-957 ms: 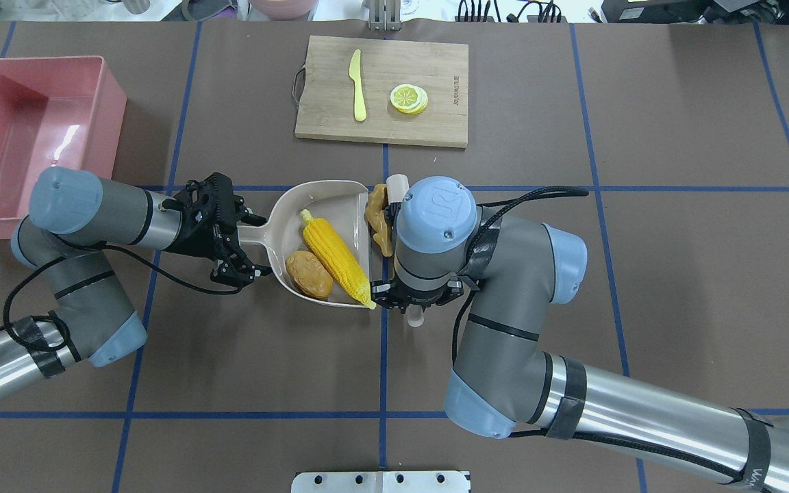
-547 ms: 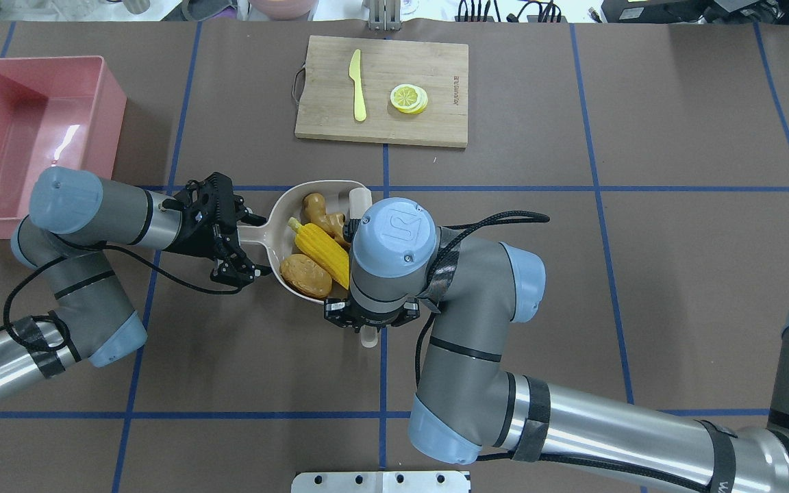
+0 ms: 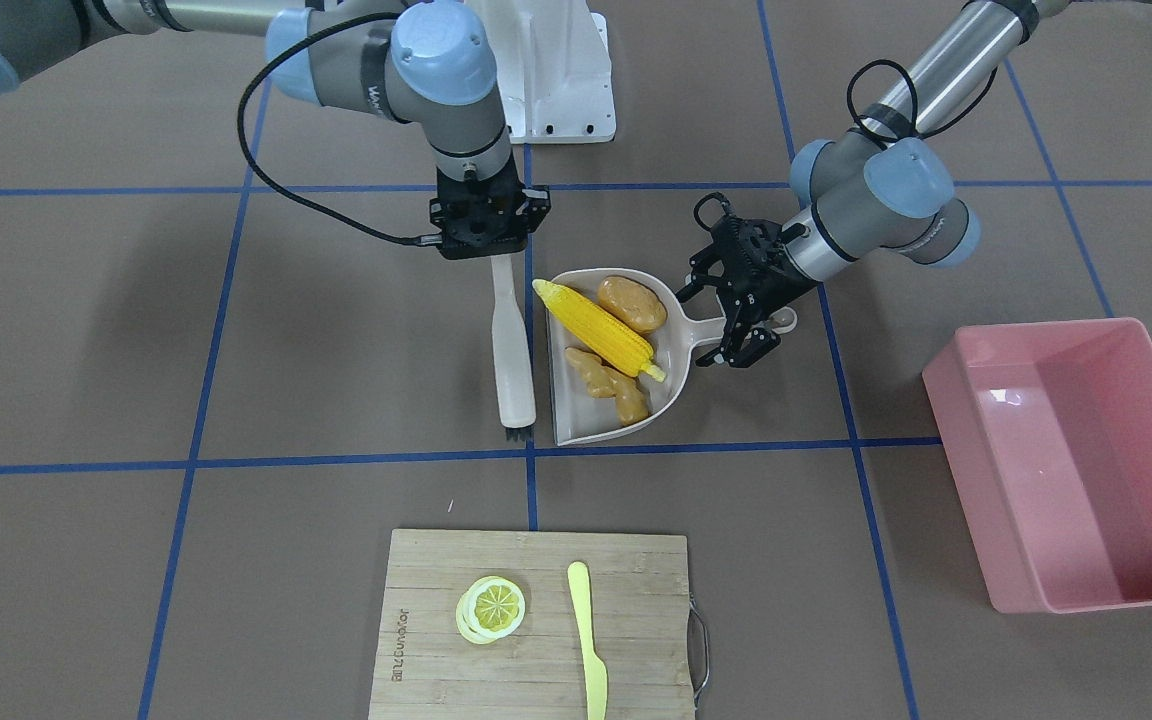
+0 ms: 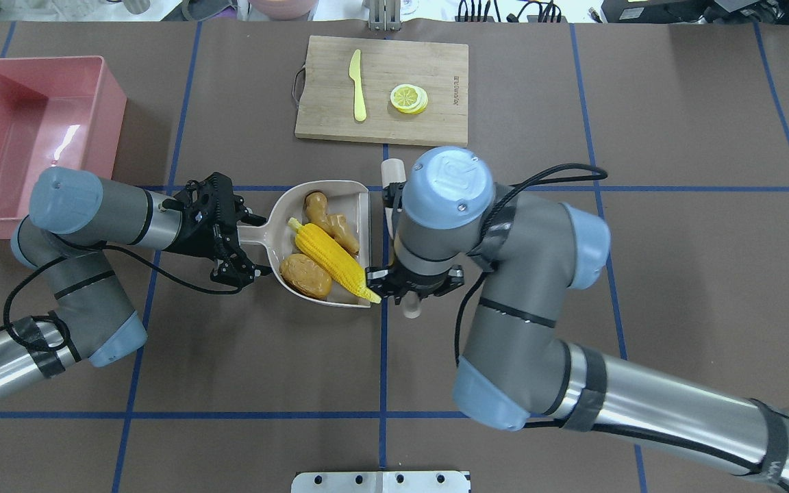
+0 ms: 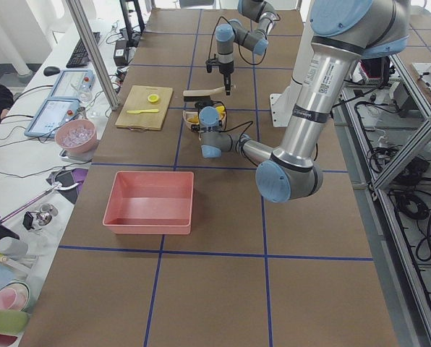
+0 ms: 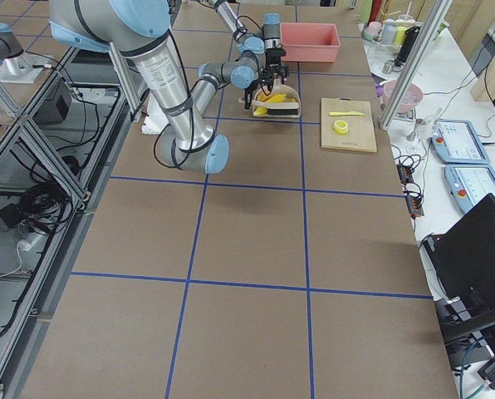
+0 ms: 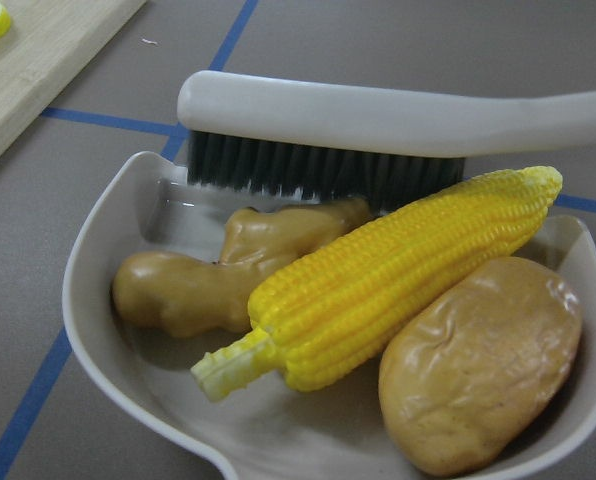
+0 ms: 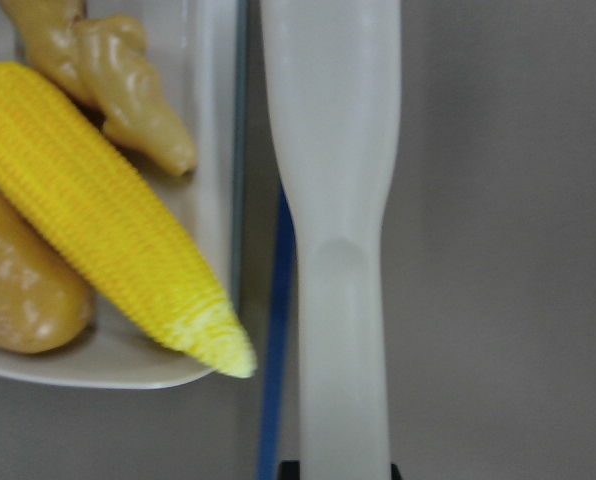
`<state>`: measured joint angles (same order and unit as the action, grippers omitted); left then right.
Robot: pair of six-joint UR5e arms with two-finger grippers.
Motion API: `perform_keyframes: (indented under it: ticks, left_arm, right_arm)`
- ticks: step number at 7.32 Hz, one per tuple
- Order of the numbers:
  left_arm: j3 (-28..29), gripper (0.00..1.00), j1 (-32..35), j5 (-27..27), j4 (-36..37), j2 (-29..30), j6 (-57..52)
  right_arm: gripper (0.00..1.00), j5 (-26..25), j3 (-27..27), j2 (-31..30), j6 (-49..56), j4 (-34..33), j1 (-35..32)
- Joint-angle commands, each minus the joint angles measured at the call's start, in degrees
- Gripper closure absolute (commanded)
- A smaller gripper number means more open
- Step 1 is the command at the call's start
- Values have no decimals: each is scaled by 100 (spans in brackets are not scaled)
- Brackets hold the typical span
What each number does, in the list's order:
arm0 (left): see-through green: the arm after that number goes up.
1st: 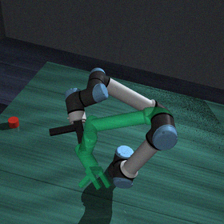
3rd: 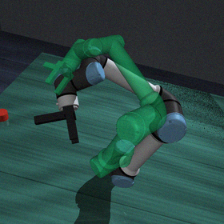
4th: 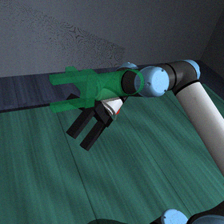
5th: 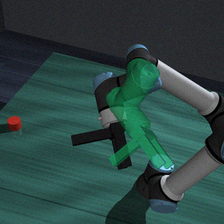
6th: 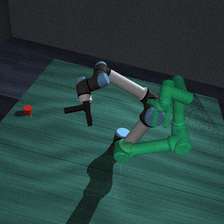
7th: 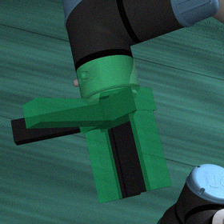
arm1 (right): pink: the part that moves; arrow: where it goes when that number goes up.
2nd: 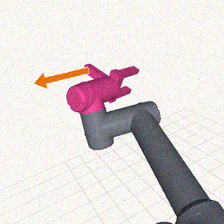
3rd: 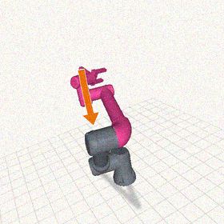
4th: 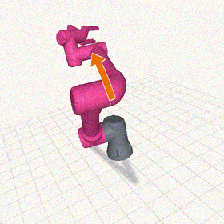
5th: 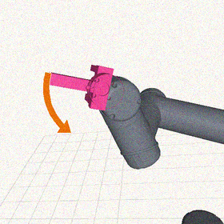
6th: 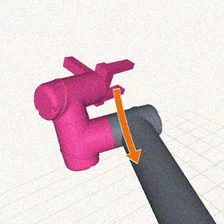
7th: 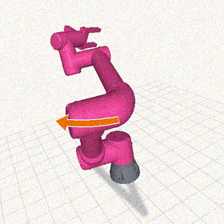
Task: Sweep and dump trash into bin
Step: 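Return the brush to its spot with the right gripper and release it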
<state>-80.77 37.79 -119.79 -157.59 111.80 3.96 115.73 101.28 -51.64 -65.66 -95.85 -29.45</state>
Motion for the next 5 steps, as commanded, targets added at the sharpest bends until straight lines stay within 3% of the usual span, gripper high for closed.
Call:
perform_keyframes:
  ticks: [1,3,5]
  left_arm:
    - [0,3,0,0,0,0,0]
    - [0,15,0,0,0,0,0]
    - [0,36,0,0,0,0,0]
  right_arm:
    - [100,283,1117,-1184,868,-382,-682]
    - [100,249,1926,-2581,1249,-303,-982]
    - [100,397,2010,-4520,1880,1129,-1596]
